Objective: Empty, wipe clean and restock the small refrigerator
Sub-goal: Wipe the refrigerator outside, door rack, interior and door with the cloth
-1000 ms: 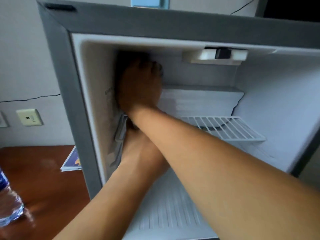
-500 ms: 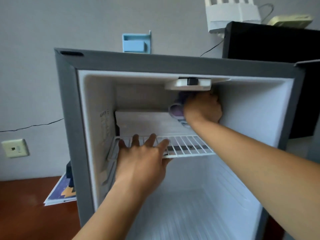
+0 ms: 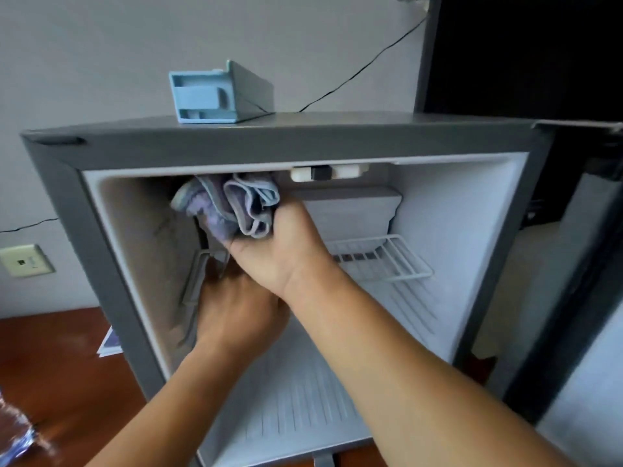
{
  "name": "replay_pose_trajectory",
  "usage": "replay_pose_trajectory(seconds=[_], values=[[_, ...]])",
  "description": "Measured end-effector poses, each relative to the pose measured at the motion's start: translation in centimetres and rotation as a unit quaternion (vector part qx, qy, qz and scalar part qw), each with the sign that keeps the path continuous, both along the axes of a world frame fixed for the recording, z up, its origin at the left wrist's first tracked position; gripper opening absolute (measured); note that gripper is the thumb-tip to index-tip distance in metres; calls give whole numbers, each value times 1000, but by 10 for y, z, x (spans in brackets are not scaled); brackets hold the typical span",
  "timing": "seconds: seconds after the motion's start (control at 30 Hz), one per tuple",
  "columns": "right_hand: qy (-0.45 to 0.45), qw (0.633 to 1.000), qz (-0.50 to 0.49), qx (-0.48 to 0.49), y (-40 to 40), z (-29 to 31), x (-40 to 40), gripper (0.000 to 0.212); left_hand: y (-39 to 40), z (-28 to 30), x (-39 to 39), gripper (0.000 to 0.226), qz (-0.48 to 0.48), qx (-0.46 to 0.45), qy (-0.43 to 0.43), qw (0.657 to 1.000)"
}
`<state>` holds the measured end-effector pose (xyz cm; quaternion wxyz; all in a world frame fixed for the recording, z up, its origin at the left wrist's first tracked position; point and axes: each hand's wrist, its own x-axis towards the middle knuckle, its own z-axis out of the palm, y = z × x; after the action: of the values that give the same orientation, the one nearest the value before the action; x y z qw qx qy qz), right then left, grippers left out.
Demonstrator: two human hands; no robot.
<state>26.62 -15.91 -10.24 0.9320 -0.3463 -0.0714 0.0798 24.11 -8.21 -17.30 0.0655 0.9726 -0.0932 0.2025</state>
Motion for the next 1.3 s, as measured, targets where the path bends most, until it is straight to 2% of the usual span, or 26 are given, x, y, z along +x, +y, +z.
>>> replay_pose_trajectory(seconds=[0.03, 0.1, 0.17, 0.23, 0.3, 0.33, 0.37, 0.43, 0.53, 0.57, 0.63, 0.7, 0.73, 0.77, 0.8, 0.83, 0.87, 0.9, 0.93, 0.97, 1.03, 1.07, 1.1, 1.17, 1.23, 1.3], values=[[-1, 1000, 20, 7, -4, -4, -15, 32, -1, 4, -3, 41, 12, -37, 11, 999], [-23, 1000, 16, 12, -26, -19, -42, 18, 1, -2, 1, 48, 40, 2, 25, 999], [-23, 999, -18, 14, -55, -20, -58, 23, 3, -5, 6, 79, 19, 47, 40, 998], [18, 993, -116, 3, -97, -10, -54, 31, 4, -6, 12, 65, -36, 43, 0, 998], [65, 977, -198, -44, -132, 11, -52, 37, 9, -3, 15, 65, -59, 69, 56, 994], [80, 975, -198, -67, -139, 26, -58, 39, 9, 0, 15, 68, -59, 73, 91, 991], [40, 976, -211, -39, -146, 28, -74, 32, 9, 0, 16, 70, -63, 79, 101, 990], [-20, 956, -253, -148, -133, 29, -99, 9, 8, 7, 13, 71, -69, 83, 121, 987], [-44, 939, -222, -258, -105, 21, -166, 25, 8, 14, 7, 77, -55, 89, 165, 981], [-67, 911, -215, -347, -102, 13, -189, 33, 9, 10, 1, 81, -52, 92, 162, 981], [-100, 857, -193, -467, -104, -6, -221, 45, 10, -7, -29, 87, -83, 16, 127, 988], [-74, 830, -200, -515, -107, -26, -246, 49, 5, -31, -81, 72, -140, -190, 109, 966], [-54, 815, -216, -535, -108, -36, -257, 50, -1, -34, -115, 58, -135, -342, 160, 916], [-39, 796, -226, -561, -111, -46, -268, 50, -8, -31, -149, 50, -106, -499, 256, 821], [-24, 781, -230, -581, -113, -55, -280, 51, -17, -23, -179, 59, -89, -631, 371, 675], [-3, 769, -223, -599, -113, -63, -293, 55, -25, -16, -201, 69, -91, -719, 473, 502], [4, 770, -213, -602, -113, -70, -304, 62, -30, -9, -219, 74, -89, -758, 518, 386], [16, 771, -195, -606, -112, -81, -315, 70, -33, -4, -231, 71, -85, -776, 527, 336], [17, 773, -174, -609, -109, -90, -324, 76, -33, -5, -238, 62, -75, -779, 510, 356], [27, 759, -164, -629, -105, -100, -332, 78, -32, -8, -245, 49, -50, -771, 481, 415], [80, 743, -148, -648, -97, -118, -343, 55, -26, -25, -252, 30, 36, -750, 415, 514], [113, 741, -132, -649, -94, -120, -345, 33, -20, -33, -255, 25, 63, -742, 402, 533], [141, 743, -105, -646, -92, -123, -345, 24, -14, -38, -258, 22, 80, -736, 397, 543], [159, 738, -76, -651, -88, -127, -338, 28, 4, -52, -262, 20, 107, -725, 391, 556], [160, 721, -65, -671, -79, -122, -324, 19, 25, -60, -265, 20, 129, -714, 378, 575], [166, 703, -58, -689, -68, -118, -303, 26, 46, -64, -269, 21, 141, -678, 362, 623]])
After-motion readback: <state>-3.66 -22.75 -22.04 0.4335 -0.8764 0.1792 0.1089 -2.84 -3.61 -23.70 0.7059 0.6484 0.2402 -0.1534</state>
